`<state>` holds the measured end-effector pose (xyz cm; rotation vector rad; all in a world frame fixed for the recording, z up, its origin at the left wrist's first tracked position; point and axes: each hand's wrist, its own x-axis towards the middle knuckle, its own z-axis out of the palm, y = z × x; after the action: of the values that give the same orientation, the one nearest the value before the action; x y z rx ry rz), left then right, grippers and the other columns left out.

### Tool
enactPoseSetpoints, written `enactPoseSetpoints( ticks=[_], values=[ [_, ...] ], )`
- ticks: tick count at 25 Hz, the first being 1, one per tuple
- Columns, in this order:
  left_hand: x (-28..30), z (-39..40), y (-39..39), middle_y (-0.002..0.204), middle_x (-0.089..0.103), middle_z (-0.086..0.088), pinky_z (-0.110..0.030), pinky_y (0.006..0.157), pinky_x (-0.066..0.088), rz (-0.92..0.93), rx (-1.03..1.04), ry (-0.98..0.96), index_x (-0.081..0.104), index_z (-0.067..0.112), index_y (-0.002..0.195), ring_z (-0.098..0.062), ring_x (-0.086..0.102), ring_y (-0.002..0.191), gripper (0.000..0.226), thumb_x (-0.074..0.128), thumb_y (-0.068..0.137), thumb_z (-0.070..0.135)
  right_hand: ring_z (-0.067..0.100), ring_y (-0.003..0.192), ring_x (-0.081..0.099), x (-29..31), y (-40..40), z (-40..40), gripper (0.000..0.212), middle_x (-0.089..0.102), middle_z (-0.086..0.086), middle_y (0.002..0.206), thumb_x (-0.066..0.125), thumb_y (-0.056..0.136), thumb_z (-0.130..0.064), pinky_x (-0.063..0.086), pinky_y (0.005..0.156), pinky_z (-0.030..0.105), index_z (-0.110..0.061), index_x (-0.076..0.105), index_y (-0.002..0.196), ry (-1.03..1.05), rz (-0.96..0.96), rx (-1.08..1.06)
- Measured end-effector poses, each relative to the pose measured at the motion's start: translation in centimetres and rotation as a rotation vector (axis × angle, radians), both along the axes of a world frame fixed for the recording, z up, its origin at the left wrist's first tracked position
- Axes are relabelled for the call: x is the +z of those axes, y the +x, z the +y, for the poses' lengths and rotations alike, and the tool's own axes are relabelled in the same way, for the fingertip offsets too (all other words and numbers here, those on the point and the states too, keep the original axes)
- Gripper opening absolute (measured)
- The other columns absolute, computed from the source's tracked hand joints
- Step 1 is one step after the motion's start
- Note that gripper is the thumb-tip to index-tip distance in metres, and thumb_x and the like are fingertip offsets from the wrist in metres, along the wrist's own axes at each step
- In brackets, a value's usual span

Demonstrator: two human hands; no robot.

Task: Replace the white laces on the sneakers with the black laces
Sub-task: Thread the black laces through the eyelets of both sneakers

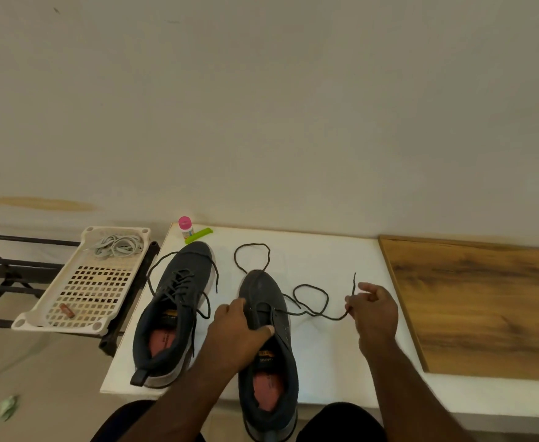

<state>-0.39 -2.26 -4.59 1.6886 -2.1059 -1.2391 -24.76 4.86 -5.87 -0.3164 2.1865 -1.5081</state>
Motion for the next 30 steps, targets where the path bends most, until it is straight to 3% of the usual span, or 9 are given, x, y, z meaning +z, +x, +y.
enactPoseSetpoints(
  ticks=[4,8,11,13,17,20,23,26,30],
  values=[
    [-0.3,1.4,0.7,0.107,0.062,0.004,-0.031,0.086,0.054,-0.045,-0.051,-0.083,0.058,0.026,0.115,-0.008,0.060,0.091,0.031,0.053,0.090,0.042,0.019,0.083,0.068,3.2,-0.5,-1.5,0.036,0.073,0.005,0.096,0.064,0.085,0.014,0.057,0.082,0.036,-0.011,0.074,0.109,-0.264,-0.143,0.088],
    [0.2,1.9,1.2,0.090,0.061,0.007,-0.032,0.079,0.056,-0.073,-0.065,-0.169,0.059,0.027,0.099,-0.008,0.060,0.079,0.017,0.044,0.095,0.033,0.009,0.086,0.068,6.1,1.2,-1.6,0.021,0.075,-0.007,0.091,0.074,0.087,-0.009,0.054,0.088,0.029,-0.028,0.076,0.095,-0.148,0.176,0.288],
    [-0.4,2.6,1.6,0.106,0.059,0.005,-0.024,0.082,0.047,-0.085,-0.040,-0.259,0.055,0.026,0.116,-0.008,0.057,0.090,0.025,0.037,0.099,0.033,-0.002,0.088,0.059,6.0,3.7,-1.0,0.021,0.068,-0.010,0.099,0.066,0.094,-0.012,0.040,0.083,0.005,-0.024,0.074,0.110,0.050,0.449,0.492],
    [-0.6,2.8,1.7,0.114,0.057,0.004,-0.022,0.084,0.043,-0.055,-0.016,-0.282,0.052,0.026,0.123,-0.009,0.055,0.097,0.028,0.037,0.102,0.035,0.001,0.089,0.056,5.6,5.4,-0.8,0.017,0.066,-0.009,0.099,0.063,0.096,-0.013,0.037,0.081,0.006,-0.020,0.075,0.106,0.135,0.559,0.593],
    [-0.7,2.4,1.9,0.110,0.061,0.010,-0.021,0.087,0.045,0.018,0.010,-0.249,0.057,0.028,0.118,-0.004,0.057,0.096,0.023,0.045,0.101,0.038,0.001,0.076,0.063,4.6,8.8,-0.4,0.013,0.069,-0.012,0.080,0.068,0.091,-0.017,0.047,0.070,0.011,-0.027,0.070,0.082,0.125,0.399,0.617],
    [-0.8,1.8,2.3,0.093,0.064,0.014,-0.017,0.072,0.046,0.096,0.097,-0.160,0.063,0.029,0.104,0.000,0.060,0.083,0.013,0.052,0.097,0.034,0.003,0.077,0.068,2.8,11.8,-0.4,0.013,0.074,-0.011,0.083,0.069,0.087,-0.019,0.059,0.081,0.030,-0.031,0.074,0.090,0.093,0.207,0.608],
    [-0.9,1.2,2.7,0.083,0.069,0.009,-0.025,0.071,0.052,0.205,0.189,-0.033,0.067,0.028,0.092,-0.003,0.063,0.078,0.008,0.060,0.094,0.030,-0.002,0.087,0.067,1.2,13.3,-0.4,0.019,0.074,-0.016,0.094,0.067,0.090,-0.021,0.055,0.086,0.018,-0.029,0.078,0.104,0.138,0.200,0.650],
    [-1.1,0.8,3.1,0.079,0.071,0.005,-0.039,0.076,0.058,0.277,0.231,0.060,0.070,0.026,0.090,-0.012,0.067,0.076,0.008,0.063,0.092,0.026,-0.003,0.082,0.065,1.0,13.6,-0.8,0.012,0.070,-0.018,0.087,0.066,0.092,-0.022,0.047,0.072,0.005,-0.027,0.075,0.097,0.179,0.222,0.651],
    [-0.8,0.8,3.1,0.078,0.072,0.000,-0.035,0.063,0.059,0.376,0.298,0.177,0.073,0.022,0.090,-0.018,0.068,0.073,0.010,0.063,0.093,0.021,-0.004,0.080,0.065,0.7,14.0,-1.0,0.016,0.070,-0.016,0.085,0.067,0.090,-0.014,0.050,0.072,0.009,-0.029,0.072,0.091,0.165,0.217,0.642]
  ],
)
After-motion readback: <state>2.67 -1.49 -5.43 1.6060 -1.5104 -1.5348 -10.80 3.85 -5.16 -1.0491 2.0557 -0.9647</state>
